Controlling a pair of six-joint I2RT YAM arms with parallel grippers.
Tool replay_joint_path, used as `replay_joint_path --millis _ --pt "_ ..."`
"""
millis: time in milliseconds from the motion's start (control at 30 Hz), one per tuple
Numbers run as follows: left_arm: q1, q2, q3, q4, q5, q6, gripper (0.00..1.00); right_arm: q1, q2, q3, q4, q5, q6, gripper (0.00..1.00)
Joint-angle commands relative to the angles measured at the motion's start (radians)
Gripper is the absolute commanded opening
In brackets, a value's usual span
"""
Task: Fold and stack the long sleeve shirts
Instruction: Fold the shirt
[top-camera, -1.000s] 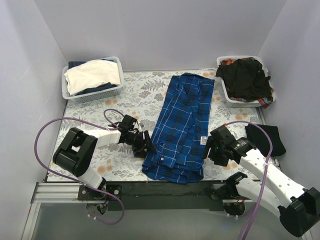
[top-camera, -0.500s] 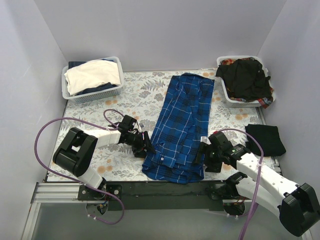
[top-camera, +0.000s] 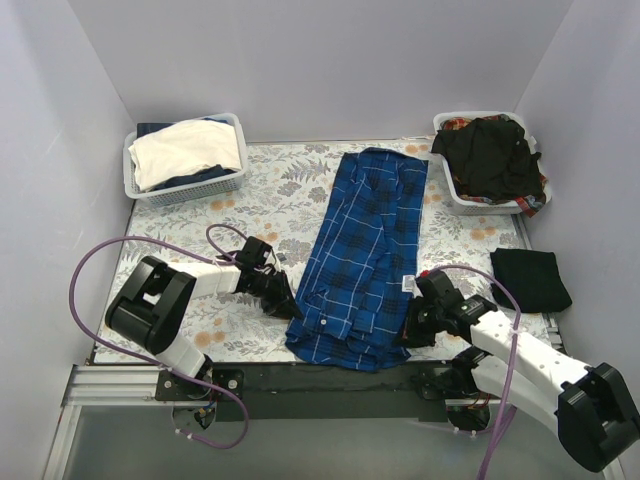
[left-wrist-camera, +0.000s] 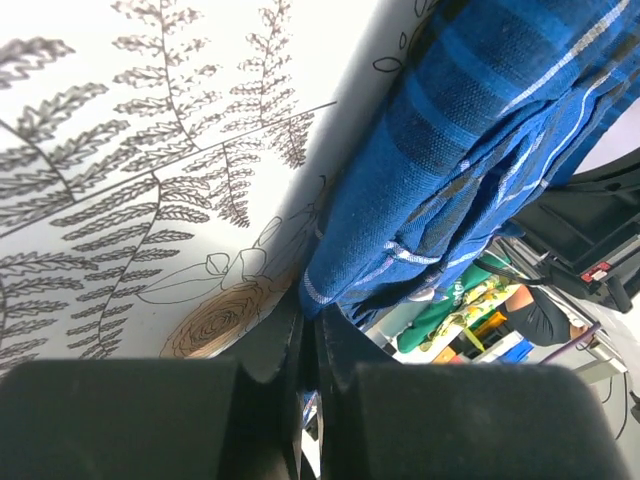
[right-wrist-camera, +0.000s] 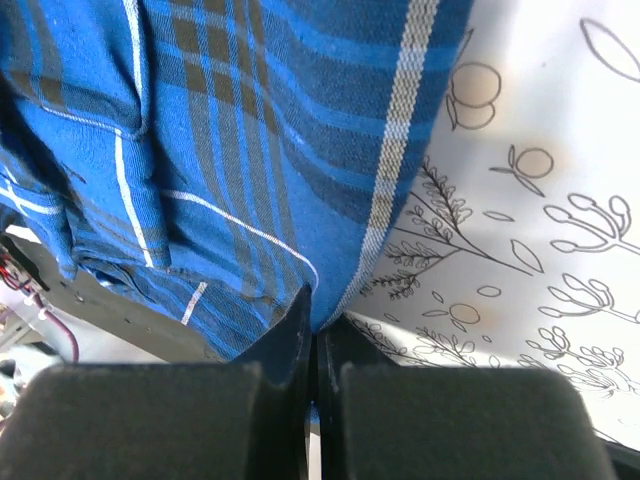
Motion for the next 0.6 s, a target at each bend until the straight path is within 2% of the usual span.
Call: replay_joint_path --millis 0,200,333,567 --pt "-0.006 -0.041 -0.022 -0.089 -0.115 0.018 0.0 -0.001 -0.054 -0.026 -0.085 -0.019 -0.034 0.01" --pt "-0.007 -0.186 -0.029 -0.231 -0.043 -0.003 0.0 0.001 -0.214 -0.026 -0.195 -0.103 -0.02 0.01" --pt "-0.015 -0.321 -0.041 -0.381 -0.038 0.013 0.0 0.001 -0.3 -0.023 -0.264 -0.16 -0.013 0.01" --pt "-0.03 -0.435 -0.138 -0.405 0.002 -0.062 0.0 0.001 -0.314 -0.033 -0.298 -0.171 -0.025 0.01"
